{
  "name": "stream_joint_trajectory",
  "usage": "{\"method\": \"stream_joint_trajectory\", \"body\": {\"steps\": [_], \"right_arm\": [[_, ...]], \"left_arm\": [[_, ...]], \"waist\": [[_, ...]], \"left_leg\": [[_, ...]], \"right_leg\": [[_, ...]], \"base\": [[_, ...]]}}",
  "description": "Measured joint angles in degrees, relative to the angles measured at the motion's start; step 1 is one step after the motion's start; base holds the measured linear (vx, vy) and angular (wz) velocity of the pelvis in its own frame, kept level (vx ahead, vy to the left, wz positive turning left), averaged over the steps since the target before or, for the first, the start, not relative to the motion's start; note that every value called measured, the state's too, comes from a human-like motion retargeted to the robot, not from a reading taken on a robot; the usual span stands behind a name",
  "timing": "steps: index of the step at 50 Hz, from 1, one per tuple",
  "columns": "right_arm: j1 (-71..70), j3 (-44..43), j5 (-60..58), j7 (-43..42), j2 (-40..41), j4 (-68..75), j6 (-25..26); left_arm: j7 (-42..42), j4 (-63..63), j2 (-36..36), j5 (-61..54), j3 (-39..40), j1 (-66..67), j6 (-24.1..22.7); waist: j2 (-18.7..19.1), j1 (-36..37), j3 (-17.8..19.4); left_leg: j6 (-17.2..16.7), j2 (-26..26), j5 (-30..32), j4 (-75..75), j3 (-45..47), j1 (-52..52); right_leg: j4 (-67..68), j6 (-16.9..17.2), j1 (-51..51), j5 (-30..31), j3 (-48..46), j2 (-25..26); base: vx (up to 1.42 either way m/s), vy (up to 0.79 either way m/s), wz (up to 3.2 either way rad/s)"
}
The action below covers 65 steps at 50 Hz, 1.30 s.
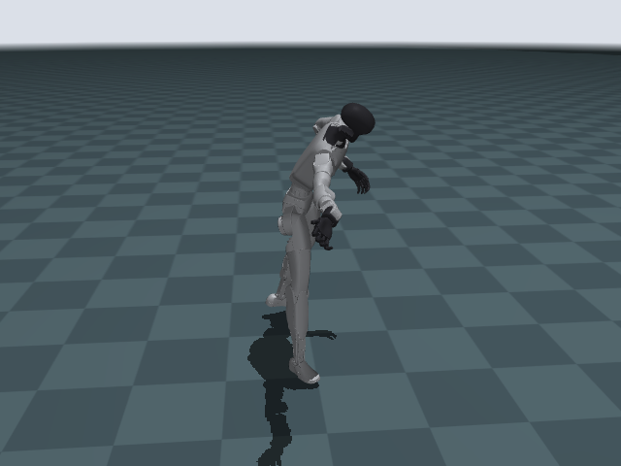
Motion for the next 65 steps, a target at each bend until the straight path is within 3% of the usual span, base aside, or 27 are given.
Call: {"method": "stream_joint_trajectory", "body": {"steps": [3,7,13,22,28,33,36,40,45,48,50,53,55,58,60,61,62,63,64,65], "right_arm": [[3.4,15.2,-0.3,5.7,7.9,-14.9,-4.6],[6.3,24.9,-3.8,15.0,14.7,-31.6,-5.9],[15.2,25.4,-4.7,19.0,23.0,-45.3,-8.4],[25.9,20.2,-18.0,15.5,33.4,-54.7,-10.9],[31.8,24.2,-35.2,8.5,47.2,-61.0,-9.2],[36.6,33.0,-51.6,10.4,57.5,-63.6,-5.5],[38.5,39.7,-58.9,12.8,62.6,-64.8,-4.1],[39.4,48.9,-65.0,13.8,68.3,-67.7,-2.8],[37.2,57.9,-74.2,15.6,70.8,-72.4,-2.0],[36.4,60.5,-78.7,18.1,70.4,-75.7,-4.4],[36.7,61.1,-79.5,19.5,69.7,-77.7,-5.5],[38.9,60.6,-79.0,20.5,68.4,-79.6,-5.5],[41.5,58.9,-78.3,21.9,67.6,-80.5,-5.7],[48.5,54.4,-76.2,23.5,66.4,-79.7,-6.3],[54.8,50.6,-73.9,24.4,65.8,-77.0,-6.1],[58.2,48.4,-72.6,26.0,65.5,-75.1,-4.8],[61.6,46.3,-71.3,27.5,65.1,-73.4,-3.4],[64.5,44.3,-69.7,28.5,64.4,-72.1,-1.7],[67.3,42.5,-67.8,29.7,63.1,-71.9,0.4],[69.9,40.8,-65.7,31.0,61.5,-72.1,2.7]], "left_arm": [[-1.5,0.8,-3.1,-7.4,1.0,0.0,0.2],[-4.1,2.4,-5.0,-2.4,2.5,-0.2,2.1],[-5.1,3.8,-6.5,6.9,3.7,-1.7,4.0],[2.0,5.7,-14.6,5.7,-1.4,-7.7,1.1],[10.4,9.9,-23.8,-3.7,-7.9,-14.4,-4.1],[19.3,10.6,-23.6,8.1,-5.5,-19.0,-9.4],[22.3,9.2,-23.1,9.6,-3.8,-21.0,-11.3],[23.3,6.9,-23.5,1.7,-3.4,-23.2,-13.1],[23.6,2.7,-23.7,-8.7,-2.8,-23.3,-17.5],[30.8,1.9,-18.2,12.2,-1.8,-23.5,-17.7],[37.7,1.7,-13.9,27.3,-1.6,-23.7,-12.7],[42.8,0.0,-8.6,36.2,-1.0,-23.0,-5.3],[43.6,-1.7,-4.3,40.7,0.2,-22.9,-3.6],[43.7,-3.2,0.5,44.8,1.8,-25.2,-5.6],[44.3,-3.6,0.7,43.7,2.6,-27.7,-9.4],[40.4,-4.4,-0.8,37.1,3.3,-28.4,-12.8],[34.0,-6.8,-3.3,23.1,4.3,-28.7,-18.7],[22.6,-12.4,-7.9,-5.7,5.8,-28.1,-29.5],[7.3,-17.2,-11.3,-37.3,9.5,-27.5,-32.5],[-10.0,-21.6,-14.0,-70.1,14.3,-27.0,-31.4]], "waist": [[-1.1,-1.5,-0.9],[-1.6,-4.1,-3.2],[-3.8,-7.2,-5.4],[-6.4,-6.6,-5.6],[-9.0,-5.0,-5.8],[-13.5,-4.2,-5.6],[-16.9,-3.4,-4.8],[-21.7,-1.9,-3.8],[-28.1,-0.9,-3.8],[-32.2,0.0,-3.6],[-35.0,1.0,-2.9],[-39.7,3.9,-0.8],[-42.8,6.3,1.1],[-45.6,8.9,2.7],[-45.4,9.2,2.2],[-44.0,8.5,1.4],[-42.3,7.8,0.5],[-40.0,6.9,-0.3],[-37.5,6.0,-0.8],[-34.8,5.1,-1.2]], "left_leg": [[0.7,-2.5,-0.3,-0.3,-4.9,0.2],[1.2,-2.9,0.2,0.2,-4.0,0.6],[1.5,-2.3,1.5,3.0,0.1,-0.7],[1.9,-3.0,4.2,3.8,-0.6,-2.2],[-0.1,-4.4,3.4,4.7,-10.0,-3.2],[-3.8,-5.6,2.4,4.8,-24.0,-4.0],[-4.6,-4.7,2.0,3.9,-28.6,-3.9],[-2.0,-0.1,-0.6,2.9,-22.5,-4.2],[2.2,5.8,-2.4,3.7,1.5,-4.9],[3.2,6.4,-3.0,7.2,9.5,-6.5],[5.0,6.5,-6.1,10.5,10.8,-8.1],[8.0,7.0,-12.5,17.9,6.8,-12.0],[8.4,7.4,-15.9,23.6,2.7,-15.5],[6.7,7.9,-18.9,29.2,-0.5,-22.2],[4.1,7.5,-20.5,31.1,-2.5,-27.8],[2.3,6.2,-21.1,30.9,-4.1,-30.2],[0.3,4.7,-21.8,30.1,-5.6,-31.9],[-2.0,2.6,-22.3,28.0,-7.2,-32.2],[-3.8,0.0,-22.5,24.7,-8.4,-30.4],[-5.3,-2.9,-22.7,20.8,-9.5,-27.6]], "right_leg": [[-2.4,0.3,2.9,-1.3,-0.8,4.0],[-1.8,0.0,4.7,-4.4,-1.5,7.9],[0.2,-0.7,6.7,-8.0,-3.4,10.2],[0.6,-1.4,8.2,-9.7,-4.9,10.4],[-0.2,-2.9,7.8,-10.1,-4.8,10.4],[1.1,-3.8,6.7,-10.6,-4.3,9.6],[2.1,-4.0,6.5,-10.6,-4.5,9.0],[2.8,-4.0,6.7,-10.5,-5.9,8.0],[2.4,-3.4,7.5,-9.3,-9.5,5.9],[1.7,-2.7,8.6,-8.0,-12.0,4.8],[1.5,-2.2,9.3,-6.9,-13.3,3.9],[1.5,-1.5,10.0,-5.2,-14.6,2.2],[1.4,-0.6,10.4,-3.7,-15.7,1.0],[0.4,0.3,9.6,-1.3,-19.4,0.0],[-1.1,0.3,8.1,-1.5,-21.5,0.1],[-2.1,0.3,7.8,-3.6,-20.5,0.3],[-3.0,0.3,7.5,-6.3,-18.3,0.7],[-3.6,0.3,7.7,-10.3,-13.8,1.3],[-3.7,0.3,8.4,-14.0,-7.6,2.1],[-3.4,0.3,9.4,-17.6,-0.5,3.0]], "base": [[0.25,-0.54,-0.41],[0.24,-0.46,-0.22],[0.17,-0.32,0.14],[0.06,-0.1,0.13],[-0.01,0.03,-0.1],[-0.06,0.09,-0.06],[-0.08,0.12,0.08],[-0.09,0.16,0.31],[-0.08,0.24,0.64],[-0.08,0.33,0.66],[-0.09,0.4,0.58],[-0.09,0.47,0.46],[-0.09,0.54,0.57],[-0.18,0.55,0.95],[-0.22,0.58,1.46],[-0.07,0.66,1.88],[0.11,0.71,2.11],[0.3,0.78,2.1],[0.49,0.86,2.05],[0.65,1.1,1.93]]}}
